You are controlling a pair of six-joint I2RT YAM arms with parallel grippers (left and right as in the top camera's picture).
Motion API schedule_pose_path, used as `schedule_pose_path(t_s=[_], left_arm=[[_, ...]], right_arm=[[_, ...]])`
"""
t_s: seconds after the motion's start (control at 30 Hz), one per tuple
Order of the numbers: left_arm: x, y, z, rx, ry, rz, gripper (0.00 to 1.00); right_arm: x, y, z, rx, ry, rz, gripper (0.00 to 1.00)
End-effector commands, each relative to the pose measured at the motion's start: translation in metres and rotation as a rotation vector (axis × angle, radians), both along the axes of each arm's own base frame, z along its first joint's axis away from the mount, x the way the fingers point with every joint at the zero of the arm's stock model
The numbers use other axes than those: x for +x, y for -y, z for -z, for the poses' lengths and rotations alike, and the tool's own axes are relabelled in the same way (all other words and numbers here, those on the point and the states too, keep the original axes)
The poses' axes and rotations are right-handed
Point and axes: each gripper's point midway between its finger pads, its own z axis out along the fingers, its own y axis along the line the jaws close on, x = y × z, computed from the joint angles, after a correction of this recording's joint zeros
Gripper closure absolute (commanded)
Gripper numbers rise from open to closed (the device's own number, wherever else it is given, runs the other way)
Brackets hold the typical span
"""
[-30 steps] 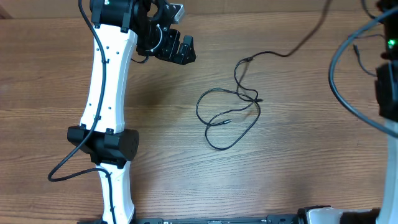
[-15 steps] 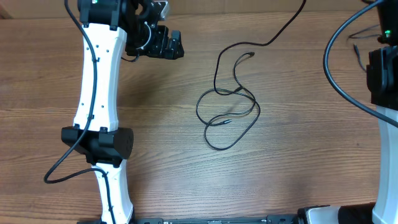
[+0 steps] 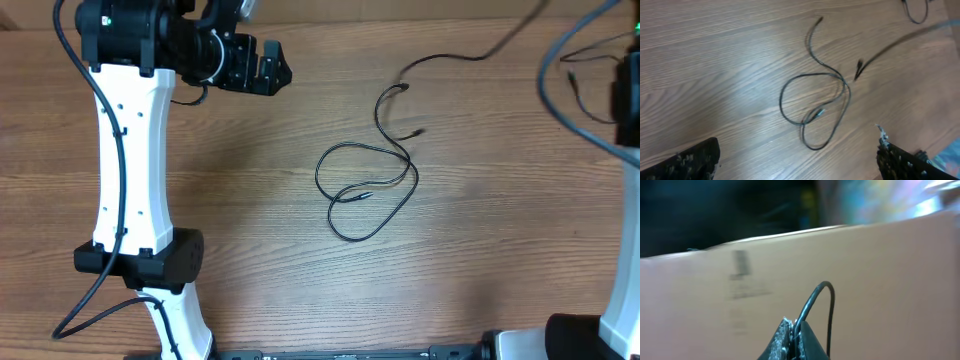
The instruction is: Untangle cables
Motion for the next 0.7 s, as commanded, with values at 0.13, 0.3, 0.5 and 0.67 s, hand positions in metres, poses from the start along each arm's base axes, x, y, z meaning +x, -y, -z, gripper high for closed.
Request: schedule_pose_path(t_s=[0.13, 0.3, 0.5, 0.67], left_arm=[[-0.009, 0.018, -0.004, -0.030, -0.007, 0.041, 0.02], [-0.009, 0.018, -0.004, -0.031, -0.007, 0.041, 0.03], [-0.010, 0.021, -0.004, -0.043, -0.021, 0.026, 0.08], [-0.012, 0.025, -0.004, -0.043, -0.021, 0.038, 0.09]], right_arm=[[-0.036, 0.106, -0.014, -0.158, -0.010, 0.371, 0.96], [-0.057, 0.164, -0.006, -0.154, -0.053, 0.512, 0.96], [-0.052, 0.217, 0.041, -0.154, -0.190, 0.529, 0.96], [-0.042, 0.263, 0.097, -0.110, -0.303, 0.565, 0.96]])
